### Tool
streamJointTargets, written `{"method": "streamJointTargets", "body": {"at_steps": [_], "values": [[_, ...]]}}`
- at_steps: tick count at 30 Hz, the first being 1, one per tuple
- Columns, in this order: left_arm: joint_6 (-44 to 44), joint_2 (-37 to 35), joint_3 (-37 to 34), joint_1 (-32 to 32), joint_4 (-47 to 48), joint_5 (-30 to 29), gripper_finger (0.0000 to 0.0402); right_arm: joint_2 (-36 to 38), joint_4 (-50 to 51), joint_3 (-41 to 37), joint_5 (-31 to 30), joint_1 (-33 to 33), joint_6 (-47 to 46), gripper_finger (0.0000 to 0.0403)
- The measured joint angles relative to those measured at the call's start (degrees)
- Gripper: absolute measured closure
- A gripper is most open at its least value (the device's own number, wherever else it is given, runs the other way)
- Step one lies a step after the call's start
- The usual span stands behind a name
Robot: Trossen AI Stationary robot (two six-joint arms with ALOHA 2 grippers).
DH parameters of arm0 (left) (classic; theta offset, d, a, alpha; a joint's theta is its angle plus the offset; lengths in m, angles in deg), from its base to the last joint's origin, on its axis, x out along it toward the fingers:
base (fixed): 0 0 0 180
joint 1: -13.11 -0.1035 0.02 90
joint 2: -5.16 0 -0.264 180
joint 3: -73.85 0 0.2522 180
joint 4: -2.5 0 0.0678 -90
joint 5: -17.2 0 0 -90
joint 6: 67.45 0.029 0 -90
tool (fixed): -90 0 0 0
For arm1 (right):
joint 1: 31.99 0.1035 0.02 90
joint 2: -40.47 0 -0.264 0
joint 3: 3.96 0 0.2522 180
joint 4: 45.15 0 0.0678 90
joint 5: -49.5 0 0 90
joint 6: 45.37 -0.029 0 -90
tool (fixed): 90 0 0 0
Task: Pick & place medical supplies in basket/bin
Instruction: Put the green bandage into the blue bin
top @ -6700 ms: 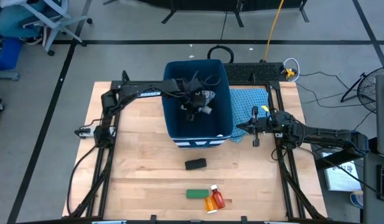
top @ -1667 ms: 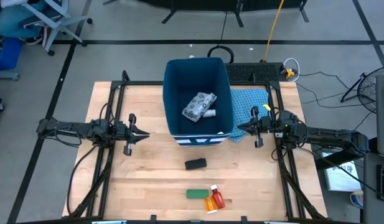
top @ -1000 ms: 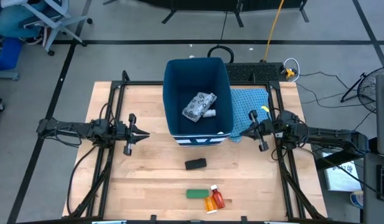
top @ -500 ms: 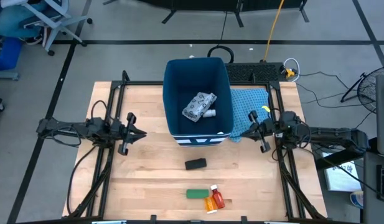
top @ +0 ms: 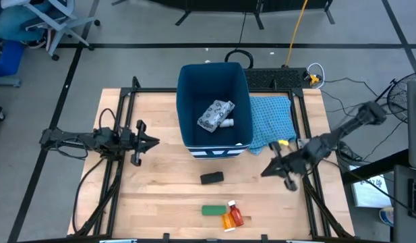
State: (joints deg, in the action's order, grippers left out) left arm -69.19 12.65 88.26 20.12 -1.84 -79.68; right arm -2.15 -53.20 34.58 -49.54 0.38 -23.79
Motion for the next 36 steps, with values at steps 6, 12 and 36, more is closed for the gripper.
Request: {"method": "streamJointTargets", "body": {"at_steps": [6,12,36], "values": [[-0.3,0.0,0.0,0.0,0.0,-2.4,0.0355,-16.6,4.2,9.1,-13.7,7.0,2.8,0.0403],[-2.0,0.0,0.0,0.0,0.0,-2.5,0.0355,-27.7,14.4,18.2,-13.5,6.2,-5.7,0.0403],[1.9,0.0,0.0,0.0,-0.1,-4.7,0.0355,-51.9,15.6,37.7,-5.7,0.5,-21.9,0.0397]]}}
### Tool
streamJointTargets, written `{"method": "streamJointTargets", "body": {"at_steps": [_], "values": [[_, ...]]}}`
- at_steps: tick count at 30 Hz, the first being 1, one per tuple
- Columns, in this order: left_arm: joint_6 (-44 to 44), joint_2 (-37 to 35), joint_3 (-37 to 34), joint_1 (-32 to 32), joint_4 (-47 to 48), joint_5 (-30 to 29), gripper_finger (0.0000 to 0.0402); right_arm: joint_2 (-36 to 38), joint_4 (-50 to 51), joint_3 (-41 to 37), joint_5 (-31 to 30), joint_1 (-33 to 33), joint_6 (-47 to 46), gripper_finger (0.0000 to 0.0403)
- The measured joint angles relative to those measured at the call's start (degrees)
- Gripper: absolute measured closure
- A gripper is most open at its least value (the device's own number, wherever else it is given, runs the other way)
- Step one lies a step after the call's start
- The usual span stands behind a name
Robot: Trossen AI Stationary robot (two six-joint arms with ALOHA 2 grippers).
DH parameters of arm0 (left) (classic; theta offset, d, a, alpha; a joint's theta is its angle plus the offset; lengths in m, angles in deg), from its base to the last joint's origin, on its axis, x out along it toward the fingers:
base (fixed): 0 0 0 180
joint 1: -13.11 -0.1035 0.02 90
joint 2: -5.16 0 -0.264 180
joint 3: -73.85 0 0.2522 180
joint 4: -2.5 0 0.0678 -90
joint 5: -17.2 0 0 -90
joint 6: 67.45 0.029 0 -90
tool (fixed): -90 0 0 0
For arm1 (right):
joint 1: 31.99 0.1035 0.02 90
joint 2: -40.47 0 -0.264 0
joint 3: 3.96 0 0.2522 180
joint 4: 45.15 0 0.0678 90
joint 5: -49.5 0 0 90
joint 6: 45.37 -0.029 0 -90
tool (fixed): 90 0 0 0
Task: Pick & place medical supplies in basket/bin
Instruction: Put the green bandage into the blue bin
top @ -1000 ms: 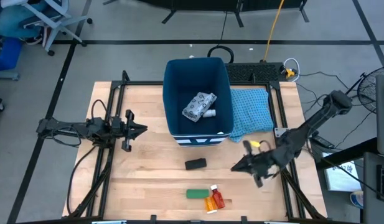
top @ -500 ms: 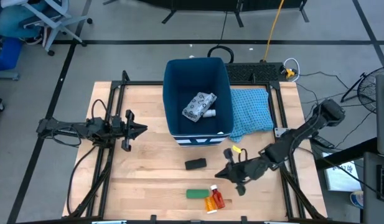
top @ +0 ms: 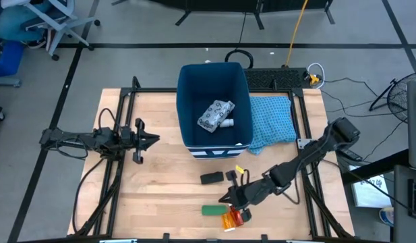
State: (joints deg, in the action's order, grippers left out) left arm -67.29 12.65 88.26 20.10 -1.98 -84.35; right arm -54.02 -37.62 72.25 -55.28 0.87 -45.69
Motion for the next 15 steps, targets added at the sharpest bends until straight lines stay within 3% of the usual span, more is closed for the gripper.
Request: {"method": "streamJointTargets", "body": {"at_steps": [4,11,15], "values": [[0.2,0.0,0.0,0.0,0.0,-2.2,0.0355,-3.7,-4.2,1.2,0.0,-0.2,-3.0,0.0363],[4.2,0.0,0.0,0.0,0.0,-7.4,0.0355,-9.5,-13.0,1.2,0.0,-0.6,-10.1,0.0266],[4.5,0.0,0.0,0.0,0.0,-8.7,0.0355,-12.0,-13.2,1.2,1.7,-0.5,-16.1,0.0229]]}}
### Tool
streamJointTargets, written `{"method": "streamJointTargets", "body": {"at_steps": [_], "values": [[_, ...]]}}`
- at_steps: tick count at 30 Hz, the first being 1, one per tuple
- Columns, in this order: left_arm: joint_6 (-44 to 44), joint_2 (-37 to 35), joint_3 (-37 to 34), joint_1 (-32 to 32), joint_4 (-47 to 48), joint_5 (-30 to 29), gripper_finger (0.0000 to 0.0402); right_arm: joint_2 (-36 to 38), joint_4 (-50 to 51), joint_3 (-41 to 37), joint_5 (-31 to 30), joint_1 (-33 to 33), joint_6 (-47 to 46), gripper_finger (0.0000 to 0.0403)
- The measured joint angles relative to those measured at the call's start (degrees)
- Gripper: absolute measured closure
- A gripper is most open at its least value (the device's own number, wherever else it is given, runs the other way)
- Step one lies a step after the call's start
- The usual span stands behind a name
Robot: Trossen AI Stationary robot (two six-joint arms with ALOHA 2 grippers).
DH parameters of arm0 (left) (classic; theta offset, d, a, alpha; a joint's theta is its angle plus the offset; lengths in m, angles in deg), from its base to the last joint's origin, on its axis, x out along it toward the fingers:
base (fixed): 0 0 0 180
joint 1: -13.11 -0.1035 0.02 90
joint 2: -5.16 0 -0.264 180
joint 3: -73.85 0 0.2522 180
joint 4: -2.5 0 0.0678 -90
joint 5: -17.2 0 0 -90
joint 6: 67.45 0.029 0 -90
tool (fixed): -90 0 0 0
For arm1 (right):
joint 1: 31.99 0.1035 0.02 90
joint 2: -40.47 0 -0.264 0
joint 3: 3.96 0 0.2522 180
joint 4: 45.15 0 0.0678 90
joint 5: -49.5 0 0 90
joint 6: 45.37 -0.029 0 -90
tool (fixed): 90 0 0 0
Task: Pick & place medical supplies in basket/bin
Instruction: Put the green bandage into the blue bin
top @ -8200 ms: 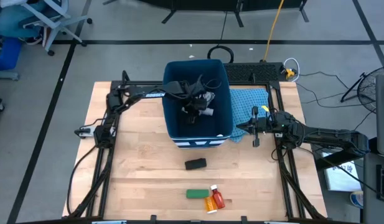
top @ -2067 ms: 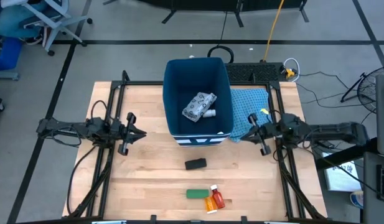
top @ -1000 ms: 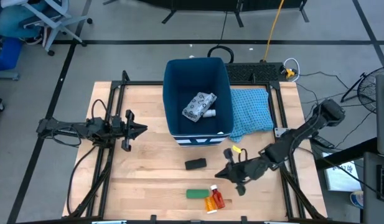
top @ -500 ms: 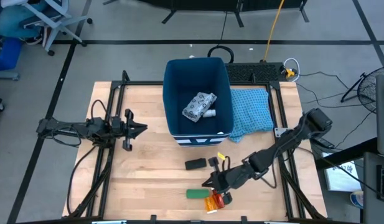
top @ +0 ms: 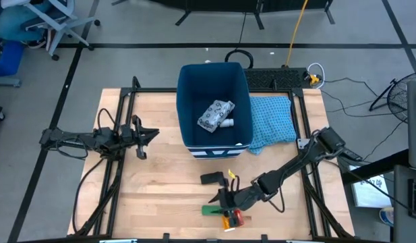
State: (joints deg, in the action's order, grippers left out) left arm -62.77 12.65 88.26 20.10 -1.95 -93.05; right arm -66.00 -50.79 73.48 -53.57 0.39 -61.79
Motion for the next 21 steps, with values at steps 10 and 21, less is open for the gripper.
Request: {"method": "streamJointTargets", "body": {"at_steps": [10,21], "values": [[1.6,0.0,0.0,0.0,-0.1,-0.9,0.0355,-7.7,9.8,8.8,-0.3,0.4,-2.4,0.0223],[4.7,0.0,0.0,0.0,-0.5,-0.9,0.0355,-9.7,24.1,12.5,0.5,0.1,-8.9,0.0173]]}}
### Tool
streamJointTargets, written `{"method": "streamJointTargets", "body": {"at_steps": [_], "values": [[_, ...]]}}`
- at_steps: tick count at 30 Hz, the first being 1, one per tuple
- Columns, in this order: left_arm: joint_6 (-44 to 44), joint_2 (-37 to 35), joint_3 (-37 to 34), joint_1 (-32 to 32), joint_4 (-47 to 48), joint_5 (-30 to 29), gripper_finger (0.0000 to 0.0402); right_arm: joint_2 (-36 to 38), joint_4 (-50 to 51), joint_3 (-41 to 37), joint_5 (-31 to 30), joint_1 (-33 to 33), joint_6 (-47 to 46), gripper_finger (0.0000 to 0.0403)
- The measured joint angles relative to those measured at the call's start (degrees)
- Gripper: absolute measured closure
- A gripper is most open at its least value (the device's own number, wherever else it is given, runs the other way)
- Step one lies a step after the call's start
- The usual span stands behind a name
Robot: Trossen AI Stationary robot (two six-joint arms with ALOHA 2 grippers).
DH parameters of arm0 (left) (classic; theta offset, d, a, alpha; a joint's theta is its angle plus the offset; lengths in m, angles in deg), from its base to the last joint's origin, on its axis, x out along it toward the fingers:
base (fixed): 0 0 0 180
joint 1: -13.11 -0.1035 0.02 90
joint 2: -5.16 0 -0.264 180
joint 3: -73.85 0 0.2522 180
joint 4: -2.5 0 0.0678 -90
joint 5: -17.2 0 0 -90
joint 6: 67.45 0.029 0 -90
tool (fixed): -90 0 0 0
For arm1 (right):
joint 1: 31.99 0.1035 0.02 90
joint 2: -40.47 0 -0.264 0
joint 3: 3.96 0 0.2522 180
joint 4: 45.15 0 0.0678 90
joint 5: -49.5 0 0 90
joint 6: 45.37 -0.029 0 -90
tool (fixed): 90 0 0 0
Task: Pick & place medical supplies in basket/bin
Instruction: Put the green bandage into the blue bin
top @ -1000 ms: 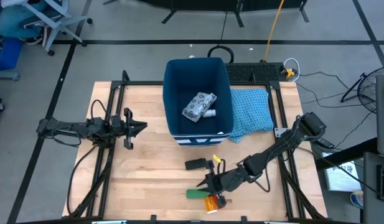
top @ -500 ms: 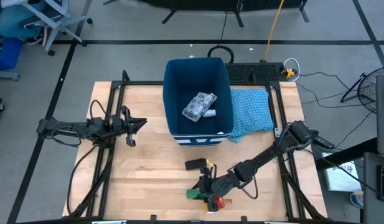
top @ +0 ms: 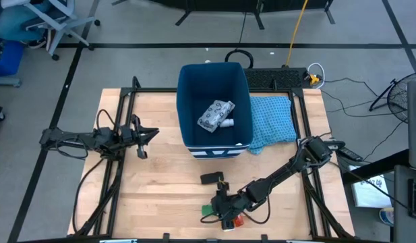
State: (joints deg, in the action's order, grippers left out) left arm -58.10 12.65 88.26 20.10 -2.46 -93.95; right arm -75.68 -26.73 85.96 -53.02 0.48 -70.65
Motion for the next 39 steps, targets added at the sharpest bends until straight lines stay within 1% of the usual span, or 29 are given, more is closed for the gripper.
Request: {"method": "streamJointTargets", "body": {"at_steps": [5,10,11,13,17,24,27,29,33,37,39], "values": [[0.5,0.0,0.0,0.0,0.0,0.0,0.0355,0.0,1.4,0.0,2.8,-0.5,-1.2,0.0157],[-0.8,0.0,0.0,0.0,0.1,0.0,0.0355,-0.2,1.6,0.0,4.0,-0.8,-0.8,0.0164],[-1.1,0.0,0.0,0.0,0.1,0.0,0.0355,-0.7,1.3,0.0,5.4,-1.0,-0.7,0.0168],[-2.1,0.0,0.0,0.0,0.3,0.0,0.0355,-1.5,1.4,0.0,8.8,-1.5,-0.7,0.0180],[-3.3,0.0,0.0,0.0,0.7,0.1,0.0355,-3.2,0.1,0.0,12.3,-2.9,0.7,0.0210],[-5.4,0.0,0.0,0.0,2.2,0.2,0.0355,-1.7,-1.7,-0.1,12.8,-4.1,8.8,0.0291],[-5.4,0.0,0.0,0.0,2.7,0.2,0.0355,0.9,-3.3,-0.2,12.4,-4.7,12.6,0.0322],[-5.7,0.0,0.0,0.0,3.3,0.2,0.0355,3.3,-3.7,-0.1,11.8,-4.9,15.2,0.0334],[-6.8,0.0,0.0,0.0,3.7,0.2,0.0355,9.7,-0.7,-0.2,8.2,-5.0,20.6,0.0337],[-6.9,0.0,0.0,0.0,3.6,0.2,0.0355,19.8,5.9,-0.1,2.2,-4.4,25.9,0.0334],[-6.9,0.0,0.0,0.0,3.6,0.2,0.0355,25.3,9.3,-0.2,0.4,-4.3,27.4,0.0338]]}}
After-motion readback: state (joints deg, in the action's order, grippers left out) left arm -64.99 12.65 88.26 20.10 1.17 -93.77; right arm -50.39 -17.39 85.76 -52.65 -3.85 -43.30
